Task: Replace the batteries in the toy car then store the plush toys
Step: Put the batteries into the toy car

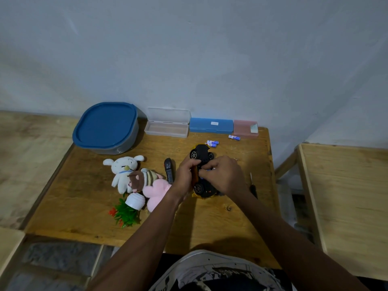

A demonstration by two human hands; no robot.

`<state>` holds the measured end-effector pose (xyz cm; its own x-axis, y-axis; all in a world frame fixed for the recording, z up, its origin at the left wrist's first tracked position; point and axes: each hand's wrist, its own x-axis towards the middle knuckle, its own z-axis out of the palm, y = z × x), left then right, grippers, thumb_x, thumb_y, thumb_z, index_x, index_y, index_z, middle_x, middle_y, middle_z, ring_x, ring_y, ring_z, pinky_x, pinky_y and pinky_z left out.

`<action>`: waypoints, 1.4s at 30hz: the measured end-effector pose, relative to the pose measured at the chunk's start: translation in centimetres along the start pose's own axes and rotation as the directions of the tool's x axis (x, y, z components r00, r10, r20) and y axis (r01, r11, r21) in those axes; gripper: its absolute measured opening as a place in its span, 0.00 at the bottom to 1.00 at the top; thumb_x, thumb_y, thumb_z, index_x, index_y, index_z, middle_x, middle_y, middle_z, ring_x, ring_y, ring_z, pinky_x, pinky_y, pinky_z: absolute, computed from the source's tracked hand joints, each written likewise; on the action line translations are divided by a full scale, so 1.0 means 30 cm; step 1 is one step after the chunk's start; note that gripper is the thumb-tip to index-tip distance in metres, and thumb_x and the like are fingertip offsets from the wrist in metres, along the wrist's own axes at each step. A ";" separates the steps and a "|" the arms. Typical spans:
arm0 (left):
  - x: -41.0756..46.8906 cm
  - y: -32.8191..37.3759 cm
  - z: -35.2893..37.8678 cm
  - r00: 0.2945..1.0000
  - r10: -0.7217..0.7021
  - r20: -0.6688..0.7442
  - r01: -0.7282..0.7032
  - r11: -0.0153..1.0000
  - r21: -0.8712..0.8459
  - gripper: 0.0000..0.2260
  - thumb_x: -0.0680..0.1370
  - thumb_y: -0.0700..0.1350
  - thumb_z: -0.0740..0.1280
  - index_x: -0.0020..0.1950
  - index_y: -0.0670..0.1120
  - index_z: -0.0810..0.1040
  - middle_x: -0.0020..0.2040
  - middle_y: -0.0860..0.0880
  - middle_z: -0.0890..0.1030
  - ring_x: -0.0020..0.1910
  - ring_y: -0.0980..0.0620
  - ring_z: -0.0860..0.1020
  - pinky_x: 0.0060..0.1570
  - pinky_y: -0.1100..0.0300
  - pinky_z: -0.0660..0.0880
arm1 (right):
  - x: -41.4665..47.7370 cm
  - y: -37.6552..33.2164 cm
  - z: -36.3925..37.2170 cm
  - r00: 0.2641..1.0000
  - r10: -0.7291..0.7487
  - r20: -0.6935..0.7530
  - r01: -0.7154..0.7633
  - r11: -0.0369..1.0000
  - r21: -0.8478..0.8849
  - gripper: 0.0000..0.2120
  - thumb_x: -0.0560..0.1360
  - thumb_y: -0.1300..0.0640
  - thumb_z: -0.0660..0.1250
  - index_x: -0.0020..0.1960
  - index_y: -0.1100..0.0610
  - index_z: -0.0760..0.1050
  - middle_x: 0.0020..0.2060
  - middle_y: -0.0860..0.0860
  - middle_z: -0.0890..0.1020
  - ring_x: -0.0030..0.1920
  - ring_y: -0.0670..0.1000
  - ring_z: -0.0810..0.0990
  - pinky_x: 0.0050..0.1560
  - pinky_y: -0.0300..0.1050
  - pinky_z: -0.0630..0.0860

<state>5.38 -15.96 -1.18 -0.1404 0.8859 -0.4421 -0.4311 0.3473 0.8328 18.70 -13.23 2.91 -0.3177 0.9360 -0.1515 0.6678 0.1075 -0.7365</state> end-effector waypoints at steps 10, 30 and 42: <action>-0.020 0.000 0.005 0.996 -0.075 -0.039 0.075 0.997 0.001 0.20 0.77 0.46 0.62 0.65 0.37 0.77 0.53 0.39 0.82 0.52 0.41 0.80 0.53 0.49 0.77 | -0.033 0.012 0.018 0.988 -0.128 -0.086 0.125 0.992 -0.033 0.11 0.71 0.48 0.68 0.49 0.47 0.85 0.42 0.43 0.86 0.41 0.43 0.82 0.40 0.44 0.81; -0.017 0.021 -0.028 0.997 -0.077 -0.002 0.076 0.991 -0.108 0.15 0.81 0.44 0.56 0.58 0.41 0.79 0.44 0.43 0.85 0.44 0.46 0.83 0.45 0.53 0.79 | -0.032 0.008 -0.032 0.978 0.202 0.050 -0.181 0.704 0.687 0.10 0.76 0.59 0.71 0.45 0.64 0.73 0.32 0.54 0.77 0.23 0.40 0.76 0.22 0.34 0.70; -0.009 0.021 0.000 0.987 -0.024 -0.156 0.011 0.997 -0.079 0.27 0.70 0.49 0.66 0.66 0.36 0.74 0.54 0.37 0.80 0.49 0.41 0.80 0.51 0.48 0.77 | -0.028 0.077 0.044 0.986 0.104 -0.127 -0.057 0.942 0.329 0.07 0.72 0.61 0.74 0.49 0.56 0.80 0.41 0.47 0.84 0.42 0.41 0.82 0.35 0.27 0.75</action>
<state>5.14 -15.98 -0.53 -0.2678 0.8184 -0.5084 -0.5014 0.3322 0.7989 19.62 -14.20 0.47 -0.1578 0.9772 -0.1423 0.4258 -0.0627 -0.9027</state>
